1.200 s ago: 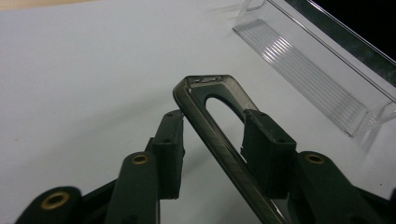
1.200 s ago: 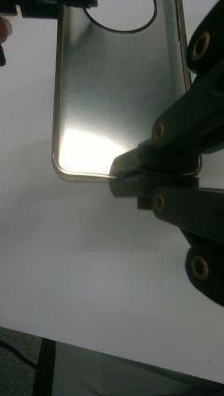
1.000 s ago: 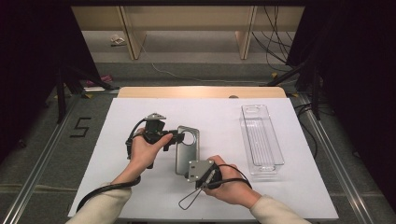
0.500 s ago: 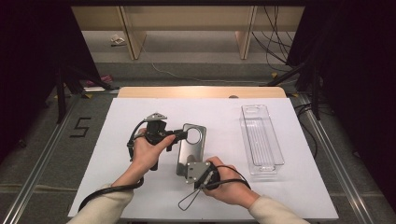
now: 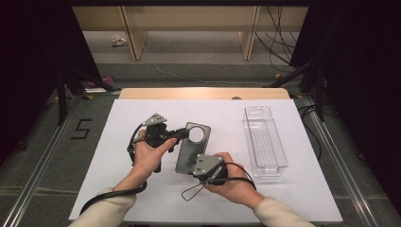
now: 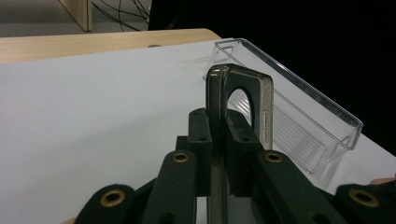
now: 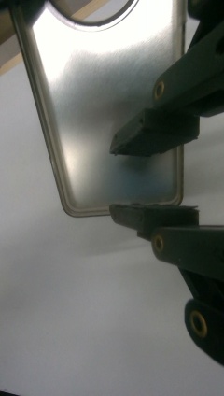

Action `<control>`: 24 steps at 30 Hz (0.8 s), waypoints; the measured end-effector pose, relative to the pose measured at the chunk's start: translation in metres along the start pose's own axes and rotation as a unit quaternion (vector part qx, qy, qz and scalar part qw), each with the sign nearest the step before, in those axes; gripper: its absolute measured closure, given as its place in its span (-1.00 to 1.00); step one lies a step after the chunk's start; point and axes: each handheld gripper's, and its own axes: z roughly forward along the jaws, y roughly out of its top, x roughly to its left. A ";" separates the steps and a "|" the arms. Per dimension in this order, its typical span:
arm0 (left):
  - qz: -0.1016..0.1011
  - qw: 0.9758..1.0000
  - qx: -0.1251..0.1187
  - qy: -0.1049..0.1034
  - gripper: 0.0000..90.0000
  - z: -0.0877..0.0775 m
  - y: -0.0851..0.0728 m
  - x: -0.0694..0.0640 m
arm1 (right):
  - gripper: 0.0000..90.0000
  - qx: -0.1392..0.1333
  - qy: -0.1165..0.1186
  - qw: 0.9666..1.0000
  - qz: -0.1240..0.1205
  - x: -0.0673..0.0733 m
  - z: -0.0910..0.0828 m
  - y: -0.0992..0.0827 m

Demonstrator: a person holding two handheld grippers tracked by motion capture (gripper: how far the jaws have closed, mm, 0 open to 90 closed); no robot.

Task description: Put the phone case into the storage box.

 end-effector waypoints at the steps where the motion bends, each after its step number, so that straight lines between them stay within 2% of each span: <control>1: 0.002 1.000 -0.003 0.002 0.82 0.000 0.000 0.000 | 0.33 -0.003 -0.003 1.000 0.007 -0.002 -0.001 -0.001; 3: 0.012 1.000 -0.006 0.004 0.82 -0.001 0.000 0.001 | 0.17 -0.011 -0.017 1.000 0.023 -0.004 -0.001 -0.002; 6: 0.022 1.000 -0.011 0.006 0.82 -0.002 0.000 0.001 | 0.02 -0.021 -0.025 0.999 0.043 -0.008 -0.002 -0.004; 12: 0.037 0.999 -0.016 0.009 0.82 -0.004 -0.001 0.001 | -0.17 -0.030 -0.033 0.996 0.076 -0.013 -0.002 -0.006; 15: 0.052 0.998 -0.022 0.012 0.82 -0.006 -0.001 0.000 | -0.29 -0.042 -0.045 0.993 0.102 -0.018 -0.004 -0.008; 16: 0.055 0.998 -0.024 0.014 0.82 -0.006 -0.001 0.000 | -0.29 -0.042 -0.045 0.993 0.102 -0.018 -0.004 -0.008; 18: 0.060 0.998 -0.028 0.013 0.82 -0.007 -0.001 0.000 | -0.37 -0.053 -0.056 0.989 0.127 -0.022 -0.007 -0.010; 19: 0.063 0.997 -0.030 0.012 0.82 -0.008 -0.002 -0.001 | -0.37 -0.053 -0.056 0.989 0.127 -0.022 -0.007 -0.010; 22: 0.067 0.997 -0.033 0.012 0.82 -0.009 -0.002 -0.002 | -0.42 -0.061 -0.066 0.984 0.152 -0.026 -0.010 -0.012; 24: 0.069 0.997 -0.036 0.011 0.82 -0.009 -0.002 -0.002 | -0.42 -0.064 -0.072 0.983 0.159 -0.029 -0.011 -0.014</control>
